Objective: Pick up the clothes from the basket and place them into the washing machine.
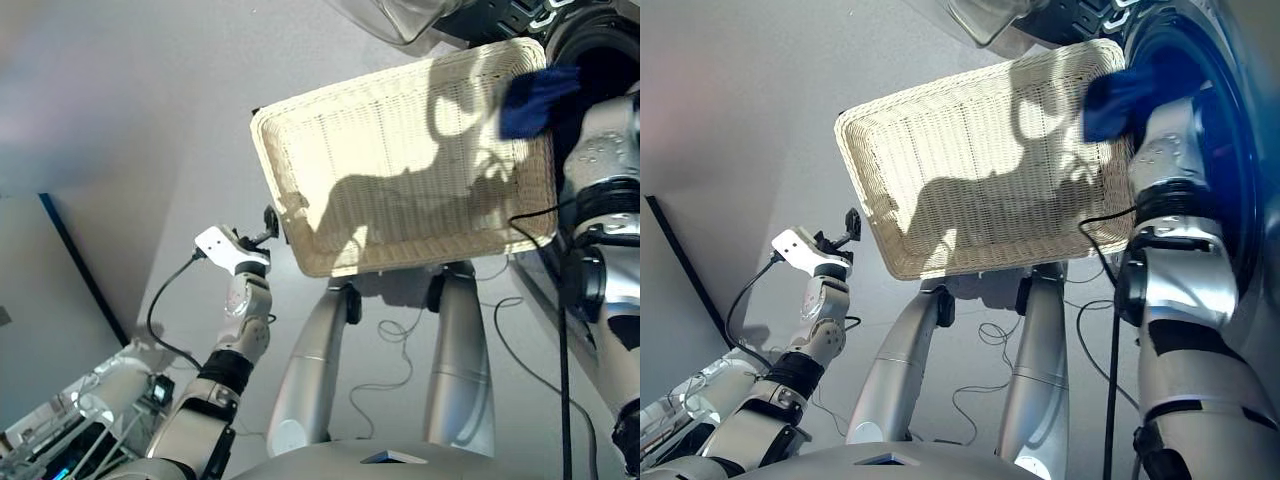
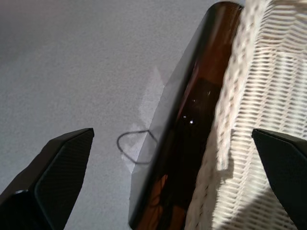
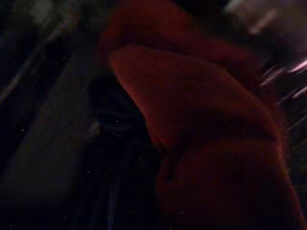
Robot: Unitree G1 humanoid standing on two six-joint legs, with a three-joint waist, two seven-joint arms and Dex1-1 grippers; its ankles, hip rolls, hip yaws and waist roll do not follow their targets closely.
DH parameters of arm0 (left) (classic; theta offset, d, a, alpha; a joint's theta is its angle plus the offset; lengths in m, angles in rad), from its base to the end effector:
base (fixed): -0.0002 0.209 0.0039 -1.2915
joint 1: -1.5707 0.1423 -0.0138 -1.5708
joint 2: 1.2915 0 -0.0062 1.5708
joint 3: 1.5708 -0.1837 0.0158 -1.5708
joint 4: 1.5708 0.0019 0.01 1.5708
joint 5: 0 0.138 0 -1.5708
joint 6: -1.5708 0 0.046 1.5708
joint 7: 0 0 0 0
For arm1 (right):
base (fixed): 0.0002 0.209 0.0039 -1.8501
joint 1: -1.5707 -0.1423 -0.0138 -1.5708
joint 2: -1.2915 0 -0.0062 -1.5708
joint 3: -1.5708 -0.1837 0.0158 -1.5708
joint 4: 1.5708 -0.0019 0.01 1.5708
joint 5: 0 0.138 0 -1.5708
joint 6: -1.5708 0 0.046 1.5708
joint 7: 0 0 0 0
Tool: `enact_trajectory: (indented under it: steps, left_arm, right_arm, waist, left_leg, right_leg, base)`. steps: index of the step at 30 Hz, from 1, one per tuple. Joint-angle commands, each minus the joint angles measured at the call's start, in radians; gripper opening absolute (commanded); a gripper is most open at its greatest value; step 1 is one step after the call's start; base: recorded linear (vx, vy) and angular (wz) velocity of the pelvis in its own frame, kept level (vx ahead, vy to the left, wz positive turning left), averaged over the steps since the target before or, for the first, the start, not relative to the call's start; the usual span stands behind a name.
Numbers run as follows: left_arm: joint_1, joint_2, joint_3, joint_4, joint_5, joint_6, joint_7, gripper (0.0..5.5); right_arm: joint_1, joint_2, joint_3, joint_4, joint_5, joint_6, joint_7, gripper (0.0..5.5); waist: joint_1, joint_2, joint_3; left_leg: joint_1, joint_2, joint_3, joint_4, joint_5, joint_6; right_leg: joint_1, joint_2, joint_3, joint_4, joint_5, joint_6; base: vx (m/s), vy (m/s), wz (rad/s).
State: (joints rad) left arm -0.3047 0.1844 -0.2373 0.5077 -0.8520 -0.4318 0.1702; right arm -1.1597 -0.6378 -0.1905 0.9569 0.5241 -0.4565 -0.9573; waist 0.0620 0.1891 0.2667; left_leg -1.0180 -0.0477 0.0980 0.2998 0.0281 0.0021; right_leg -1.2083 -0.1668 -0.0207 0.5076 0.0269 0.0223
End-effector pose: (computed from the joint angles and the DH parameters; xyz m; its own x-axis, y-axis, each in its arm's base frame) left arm 0.2530 0.1534 0.0296 0.9832 0.1819 0.0164 -0.1430 0.8228 -0.5500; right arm 0.3312 -0.2872 0.2800 0.1770 -0.9681 0.1772 0.6455 0.2501 0.7217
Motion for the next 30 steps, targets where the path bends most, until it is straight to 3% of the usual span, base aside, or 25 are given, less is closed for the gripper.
enact_trajectory:
  steps: [1,2,3,8,11,18,26,30]
  left_arm:
    - [0.034,0.065,0.048,-0.025,0.03,-0.064,0.013,5.5]
    - [0.037,0.07,0.052,-0.025,0.023,-0.065,0.006,5.5]
    - [0.039,0.071,0.052,-0.026,0.017,-0.065,0.0,5.5]
    - [0.042,0.073,0.063,-0.018,-0.015,-0.055,-0.022,5.5]
    - [0.051,0.079,0.078,-0.016,-0.028,-0.042,-0.041,5.5]
    - [0.06,0.075,0.106,0.016,-0.054,-0.033,-0.082,5.5]
    - [0.043,0.043,0.108,0.144,-0.04,-0.011,-0.111,5.5]
    - [0.047,0.028,0.091,0.229,0.016,0.009,-0.129,5.5]
  right_arm:
    - [-0.023,-0.113,0.056,-0.048,-0.066,-0.002,0.008,1.98]
    - [-0.015,-0.112,0.078,-0.022,-0.033,0.008,0.062,5.5]
    - [-0.006,-0.094,0.115,-0.012,-0.02,0.017,0.123,5.5]
    - [0.066,0.046,0.2,0.032,0.159,0.008,0.399,5.5]
    - [0.122,0.124,0.262,0.012,0.174,0.015,0.512,5.5]
    - [0.19,0.211,0.338,-0.017,0.137,0.046,0.614,5.5]
    - [0.341,0.336,0.36,0.001,0.132,0.074,0.699,5.5]
    - [0.463,0.395,0.366,0.03,0.123,0.087,0.737,5.5]
  waist:
    - [-0.024,0.013,-0.032]
    - [-0.027,0.01,-0.027]
    - [-0.022,0.008,-0.032]
    - [-0.027,0.0,-0.026]
    - [-0.03,-0.012,-0.028]
    - [-0.037,-0.036,-0.029]
    - [-0.053,-0.088,-0.032]
    - [-0.063,-0.119,-0.035]
  left_leg:
    - [0.024,0.017,-0.032,0.074,-0.135,0.0]
    - [0.014,0.018,-0.018,0.076,-0.116,0.004]
    - [0.024,0.018,-0.029,0.075,-0.138,-0.002]
    - [0.021,0.024,-0.027,0.086,-0.139,-0.003]
    - [0.018,0.025,-0.025,0.097,-0.138,-0.005]
    - [0.024,0.029,-0.033,0.098,-0.132,-0.007]
    - [0.105,0.033,-0.046,0.041,-0.11,-0.017]
    - [0.196,0.029,-0.054,-0.011,-0.094,-0.023]
  right_leg:
    - [0.067,0.015,-0.009,0.005,-0.07,0.084]
    - [0.06,0.009,-0.018,-0.002,-0.046,0.076]
    - [0.068,0.013,-0.008,0.002,-0.067,0.084]
    - [0.078,0.013,-0.01,0.001,-0.059,0.08]
    - [0.085,0.017,-0.012,0.002,-0.056,0.076]
    - [0.112,0.022,-0.031,-0.013,-0.05,0.072]
    - [0.209,0.026,-0.059,-0.088,-0.03,0.078]
    - [0.308,0.033,-0.078,-0.161,-0.011,0.084]
  base:
    - [-0.137,0.039,-0.059]
    - [0.0,0.0,0.0]
    - [0.0,0.0,0.0]
    - [0.014,-0.001,-0.01]
    - [0.0,0.0,0.0]
    - [0.0,0.0,0.0]
    - [0.0,0.0,0.0]
    - [0.0,0.0,0.0]
